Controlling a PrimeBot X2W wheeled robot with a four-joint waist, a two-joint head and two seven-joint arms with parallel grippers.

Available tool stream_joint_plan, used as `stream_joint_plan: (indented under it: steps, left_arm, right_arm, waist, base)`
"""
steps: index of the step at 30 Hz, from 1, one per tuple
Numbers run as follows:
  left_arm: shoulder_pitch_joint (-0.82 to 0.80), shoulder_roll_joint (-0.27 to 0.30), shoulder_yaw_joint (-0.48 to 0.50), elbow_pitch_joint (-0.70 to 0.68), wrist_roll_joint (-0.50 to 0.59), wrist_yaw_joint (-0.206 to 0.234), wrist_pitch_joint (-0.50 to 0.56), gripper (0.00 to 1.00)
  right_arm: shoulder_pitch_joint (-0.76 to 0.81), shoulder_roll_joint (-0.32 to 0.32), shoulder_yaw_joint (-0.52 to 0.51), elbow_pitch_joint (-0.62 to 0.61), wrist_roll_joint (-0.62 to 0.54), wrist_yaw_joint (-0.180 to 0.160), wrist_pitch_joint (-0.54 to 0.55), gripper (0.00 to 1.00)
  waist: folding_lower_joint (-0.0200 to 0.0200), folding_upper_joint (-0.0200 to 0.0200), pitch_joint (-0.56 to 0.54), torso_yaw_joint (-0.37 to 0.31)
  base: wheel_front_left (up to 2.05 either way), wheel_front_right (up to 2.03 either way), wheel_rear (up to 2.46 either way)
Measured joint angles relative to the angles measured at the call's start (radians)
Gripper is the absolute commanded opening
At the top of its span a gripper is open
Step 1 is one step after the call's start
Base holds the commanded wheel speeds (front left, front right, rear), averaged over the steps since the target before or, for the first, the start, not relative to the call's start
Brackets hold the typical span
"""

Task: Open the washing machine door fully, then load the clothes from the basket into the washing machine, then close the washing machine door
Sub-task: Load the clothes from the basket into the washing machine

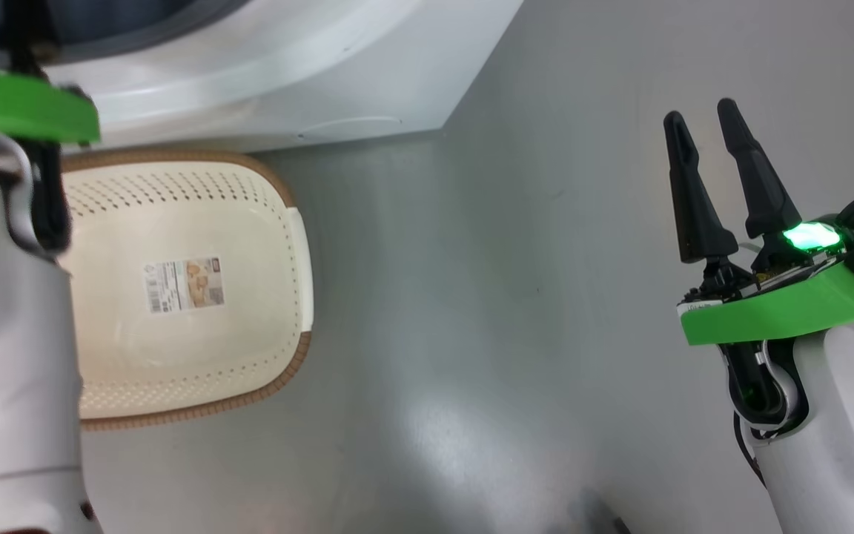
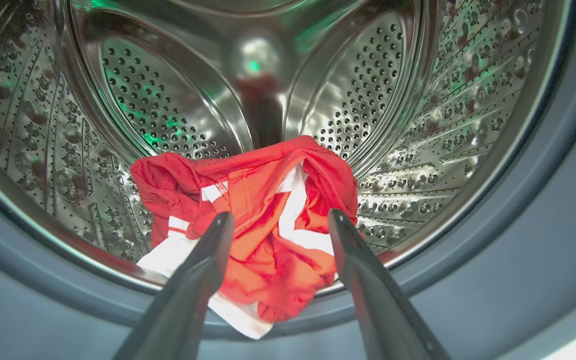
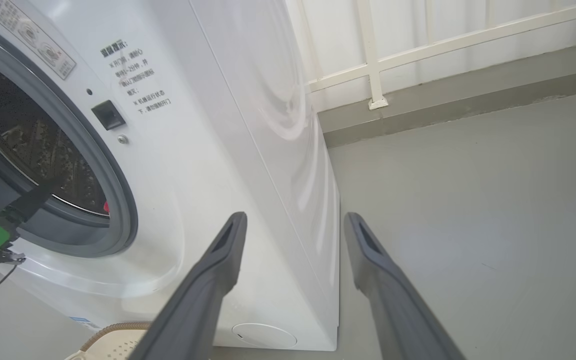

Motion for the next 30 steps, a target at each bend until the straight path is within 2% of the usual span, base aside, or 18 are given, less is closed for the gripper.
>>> stream_joint_plan:
  steps: [11, 30]
  left_arm:
    - [0.272, -0.038, 0.001, -0.145, -0.029, -0.007, 0.0, 1.0]
    - [0.67, -0.057, -0.009, -0.323, -0.081, -0.008, 0.0, 1.0]
  right_arm:
    - [0.065, -0.014, -0.002, 0.034, 0.0, 0.0, 0.0, 1.0]
    - [0.205, -0.049, 0.005, 0.083, 0.012, 0.0, 0.0, 1.0]
  waist:
    - [0.0, 0.0, -0.133, 0.021]
    - [0.0, 0.0, -0.374, 0.075]
  base:
    - [0.0, 0.0, 0.0]
    - [0.0, 0.0, 0.0]
